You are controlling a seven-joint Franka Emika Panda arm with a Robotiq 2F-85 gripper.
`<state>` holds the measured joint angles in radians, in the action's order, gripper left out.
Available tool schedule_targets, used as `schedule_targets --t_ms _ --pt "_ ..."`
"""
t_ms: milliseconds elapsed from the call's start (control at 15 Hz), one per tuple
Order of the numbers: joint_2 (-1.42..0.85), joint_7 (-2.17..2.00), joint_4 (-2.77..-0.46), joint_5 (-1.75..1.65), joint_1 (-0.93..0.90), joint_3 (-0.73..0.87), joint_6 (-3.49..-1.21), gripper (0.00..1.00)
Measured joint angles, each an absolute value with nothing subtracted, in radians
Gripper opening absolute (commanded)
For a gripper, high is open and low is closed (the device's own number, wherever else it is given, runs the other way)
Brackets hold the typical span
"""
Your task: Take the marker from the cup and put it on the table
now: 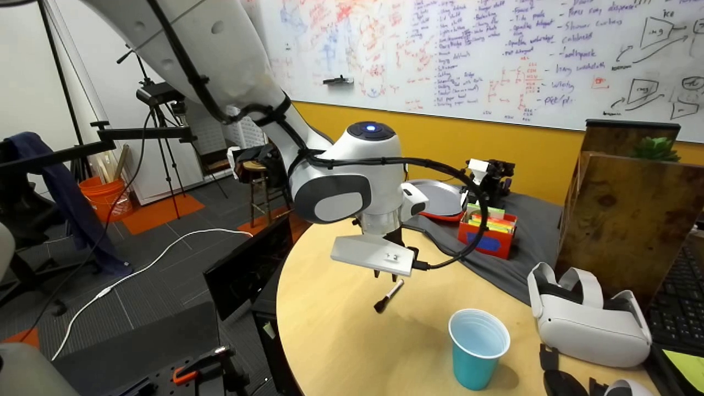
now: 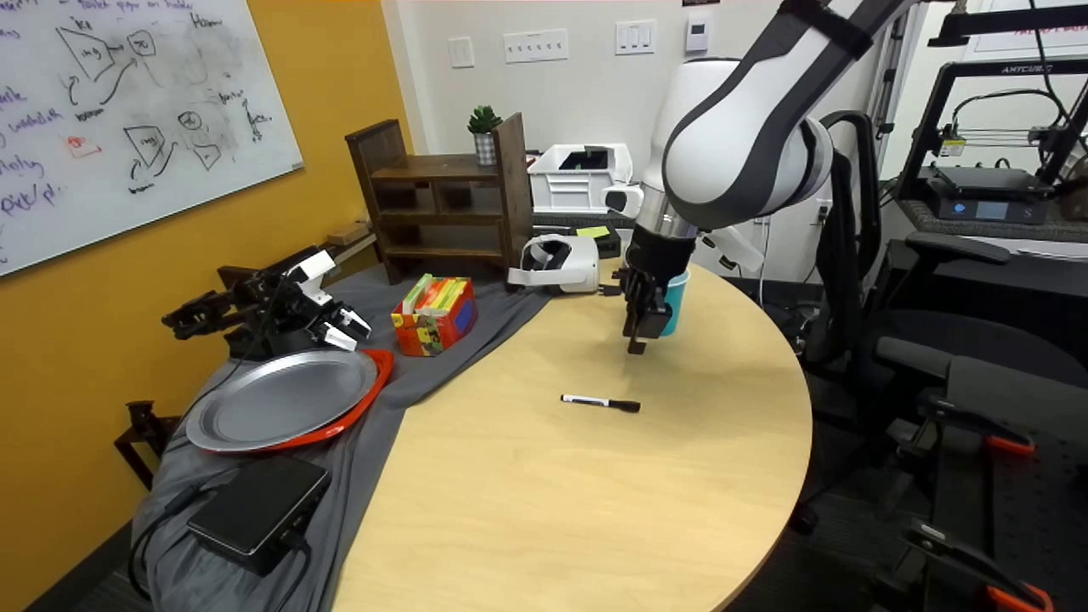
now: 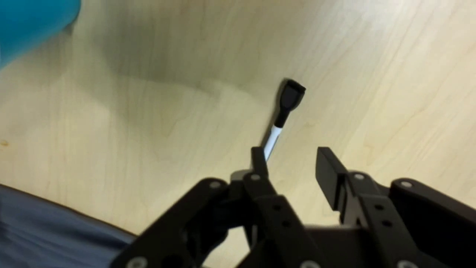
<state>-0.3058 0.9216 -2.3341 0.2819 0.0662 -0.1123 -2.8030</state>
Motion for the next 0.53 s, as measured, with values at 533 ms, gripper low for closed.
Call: schedule_targets --t_ms 533 --pt "-0.314 0.849 -2.311 0.202 0.075 -0.115 -2.778 1.0"
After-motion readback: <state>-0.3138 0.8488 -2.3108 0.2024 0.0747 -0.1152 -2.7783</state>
